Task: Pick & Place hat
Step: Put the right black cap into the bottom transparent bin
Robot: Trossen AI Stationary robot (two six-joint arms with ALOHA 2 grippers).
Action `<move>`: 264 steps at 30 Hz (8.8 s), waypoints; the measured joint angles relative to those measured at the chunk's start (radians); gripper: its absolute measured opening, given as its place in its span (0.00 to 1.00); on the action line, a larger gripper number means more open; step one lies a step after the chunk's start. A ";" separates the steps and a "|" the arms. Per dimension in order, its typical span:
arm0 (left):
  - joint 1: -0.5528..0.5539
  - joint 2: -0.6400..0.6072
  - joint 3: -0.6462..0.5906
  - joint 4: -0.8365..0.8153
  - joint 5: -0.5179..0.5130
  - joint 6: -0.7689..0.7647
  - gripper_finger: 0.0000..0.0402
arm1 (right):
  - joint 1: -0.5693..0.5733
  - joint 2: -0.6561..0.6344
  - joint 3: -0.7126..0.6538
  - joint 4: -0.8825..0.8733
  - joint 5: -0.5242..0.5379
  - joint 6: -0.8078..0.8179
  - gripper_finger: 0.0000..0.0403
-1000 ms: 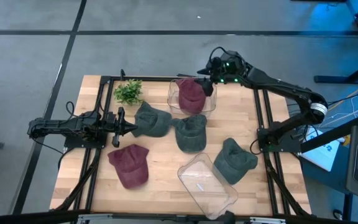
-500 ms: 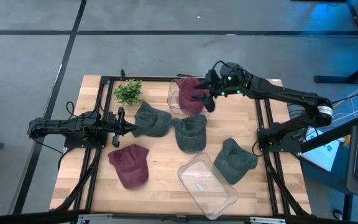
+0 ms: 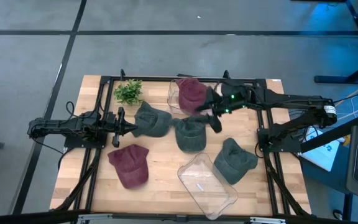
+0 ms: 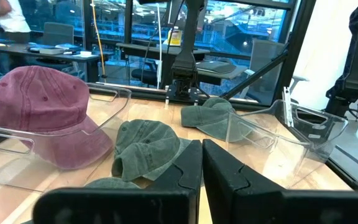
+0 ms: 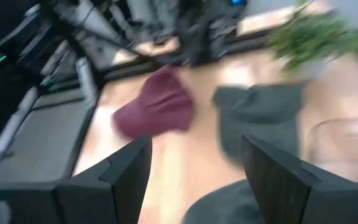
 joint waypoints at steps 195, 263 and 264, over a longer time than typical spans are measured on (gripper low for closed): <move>0.000 0.000 0.000 0.014 0.000 0.000 0.02 | 0.406 -0.340 -0.829 -0.323 0.128 0.972 0.14; 0.000 0.000 0.000 0.014 0.000 0.000 0.02 | 0.405 -0.493 -0.311 -0.613 0.322 0.816 0.14; 0.000 0.000 0.000 0.014 0.000 0.000 0.02 | 0.405 -0.493 -0.301 -0.616 0.322 0.815 0.14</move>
